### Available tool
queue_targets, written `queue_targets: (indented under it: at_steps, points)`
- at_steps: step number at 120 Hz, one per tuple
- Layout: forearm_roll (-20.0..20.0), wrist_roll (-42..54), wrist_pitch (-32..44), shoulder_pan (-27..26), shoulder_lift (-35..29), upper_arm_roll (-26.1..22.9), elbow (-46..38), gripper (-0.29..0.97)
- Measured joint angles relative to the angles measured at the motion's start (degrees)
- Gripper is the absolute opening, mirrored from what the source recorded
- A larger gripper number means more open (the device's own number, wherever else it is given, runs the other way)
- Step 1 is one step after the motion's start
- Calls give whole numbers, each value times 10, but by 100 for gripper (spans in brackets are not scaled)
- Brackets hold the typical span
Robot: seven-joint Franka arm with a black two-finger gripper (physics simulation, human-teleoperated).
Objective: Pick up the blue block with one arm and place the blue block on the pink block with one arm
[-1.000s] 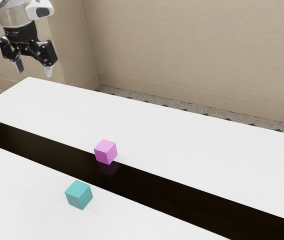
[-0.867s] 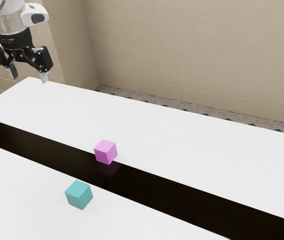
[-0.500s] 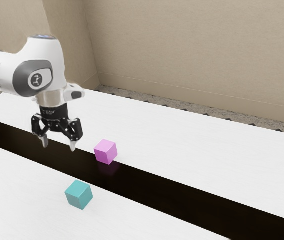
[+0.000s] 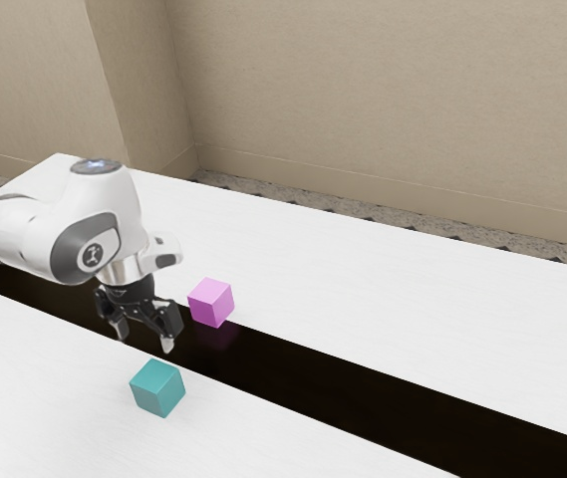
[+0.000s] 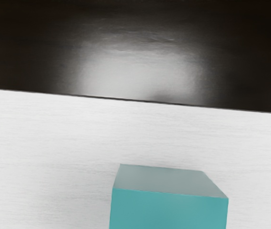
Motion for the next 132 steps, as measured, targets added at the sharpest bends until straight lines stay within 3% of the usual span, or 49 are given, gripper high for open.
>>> queue_targets:
  at_steps: [39,132]
  points:
    - [-52,37,32,-2,-3,-1,-57,68]
    - [-85,74,71,-6,43,-13,-69,68]
